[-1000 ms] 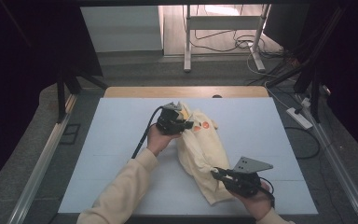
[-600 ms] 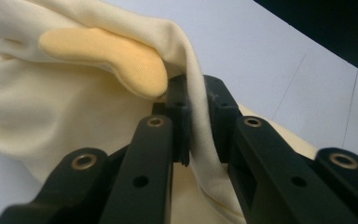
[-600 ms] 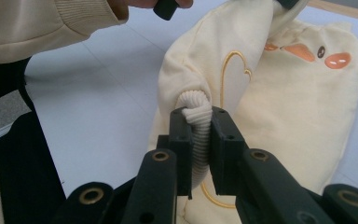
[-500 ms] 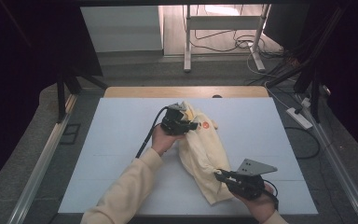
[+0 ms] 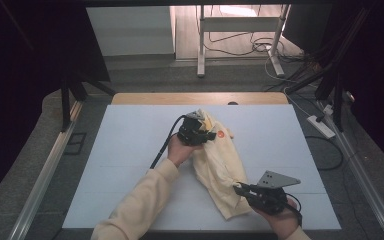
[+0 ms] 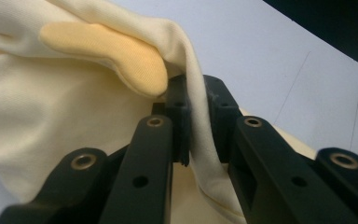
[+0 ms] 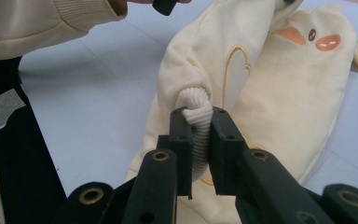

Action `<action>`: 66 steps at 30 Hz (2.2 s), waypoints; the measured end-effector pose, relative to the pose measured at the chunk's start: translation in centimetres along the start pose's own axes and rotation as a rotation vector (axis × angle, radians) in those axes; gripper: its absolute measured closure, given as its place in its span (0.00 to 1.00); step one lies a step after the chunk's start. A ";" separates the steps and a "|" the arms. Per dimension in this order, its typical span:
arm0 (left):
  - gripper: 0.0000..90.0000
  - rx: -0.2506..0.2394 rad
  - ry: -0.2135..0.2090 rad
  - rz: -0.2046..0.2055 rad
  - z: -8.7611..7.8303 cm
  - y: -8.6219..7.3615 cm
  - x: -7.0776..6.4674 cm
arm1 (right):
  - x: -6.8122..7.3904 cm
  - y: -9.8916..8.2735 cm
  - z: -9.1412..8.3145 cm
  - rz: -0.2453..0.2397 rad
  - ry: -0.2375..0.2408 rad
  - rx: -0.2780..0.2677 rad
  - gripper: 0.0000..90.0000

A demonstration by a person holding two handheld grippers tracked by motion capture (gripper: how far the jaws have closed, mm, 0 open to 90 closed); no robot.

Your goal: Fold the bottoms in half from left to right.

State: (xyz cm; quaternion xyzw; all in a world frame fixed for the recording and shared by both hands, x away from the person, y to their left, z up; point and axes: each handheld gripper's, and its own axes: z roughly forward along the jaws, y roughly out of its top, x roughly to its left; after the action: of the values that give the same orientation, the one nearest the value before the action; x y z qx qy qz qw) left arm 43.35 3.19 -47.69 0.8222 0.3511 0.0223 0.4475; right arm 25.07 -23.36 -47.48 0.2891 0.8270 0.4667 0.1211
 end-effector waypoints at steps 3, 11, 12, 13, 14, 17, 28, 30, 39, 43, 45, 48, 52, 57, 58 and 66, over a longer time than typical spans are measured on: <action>0.90 0.004 0.001 -0.002 0.4 0.0 0.0 | -0.1 -0.1 0.0 0.004 0.002 0.009 0.90; 0.90 0.018 0.003 -0.004 1.6 0.0 -0.3 | -0.4 -0.4 -0.1 0.013 0.000 0.031 0.90; 0.90 0.022 0.004 -0.004 1.7 0.0 -0.3 | -0.5 -0.4 -0.1 0.013 0.000 0.034 0.89; 0.90 0.023 0.003 -0.007 1.9 -0.1 -0.3 | -0.5 -0.4 -0.2 0.017 -0.001 0.039 0.90; 0.90 0.027 0.003 -0.007 2.0 -0.1 -0.3 | -0.6 -0.5 -0.2 0.021 -0.001 0.043 0.90; 0.89 0.038 0.000 -0.009 2.5 -0.2 -0.4 | -0.7 -0.7 -0.2 0.029 0.000 0.056 0.90; 0.88 0.060 -0.007 -0.021 3.9 -0.5 -0.4 | -1.5 -1.3 0.0 0.061 0.000 0.104 0.89; 0.86 0.062 -0.011 -0.020 4.1 -0.6 -0.4 | -1.6 -1.4 0.0 0.063 0.000 0.113 0.89; 0.48 0.017 -0.014 -0.015 3.8 -0.3 -1.0 | -1.9 -1.5 0.1 0.076 -0.001 0.122 0.78; 0.41 -0.018 -0.012 -0.004 2.6 0.1 -1.3 | -1.9 -0.9 -0.4 0.067 -0.019 0.083 0.60; 0.40 -0.023 -0.002 0.004 1.9 0.2 -1.3 | -2.1 -0.6 -0.8 0.070 -0.038 0.045 0.54; 0.39 -0.033 0.012 0.018 1.0 0.1 -1.3 | -2.4 -0.5 -1.1 0.074 -0.055 0.021 0.52; 0.39 -0.049 0.021 0.030 -0.3 -0.4 -1.2 | -2.7 -0.5 -1.0 0.068 -0.072 0.022 0.52; 0.38 -0.042 0.013 0.033 -1.7 -1.1 -1.3 | -2.9 -0.4 -0.5 0.047 -0.083 0.026 0.52; 0.38 -0.044 0.015 0.033 -1.9 -1.2 -1.3 | -2.8 -0.4 -0.4 0.047 -0.079 0.028 0.52; 0.37 -0.039 0.026 0.044 -3.6 -3.1 -1.7 | -3.0 -0.3 0.0 0.012 -0.069 0.012 0.52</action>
State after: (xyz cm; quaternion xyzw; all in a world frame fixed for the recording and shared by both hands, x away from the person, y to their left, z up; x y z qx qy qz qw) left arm 39.09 5.88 -47.43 0.8205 0.3380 0.0498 0.4584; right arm 27.37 -25.20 -47.94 0.3108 0.8234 0.4521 0.1447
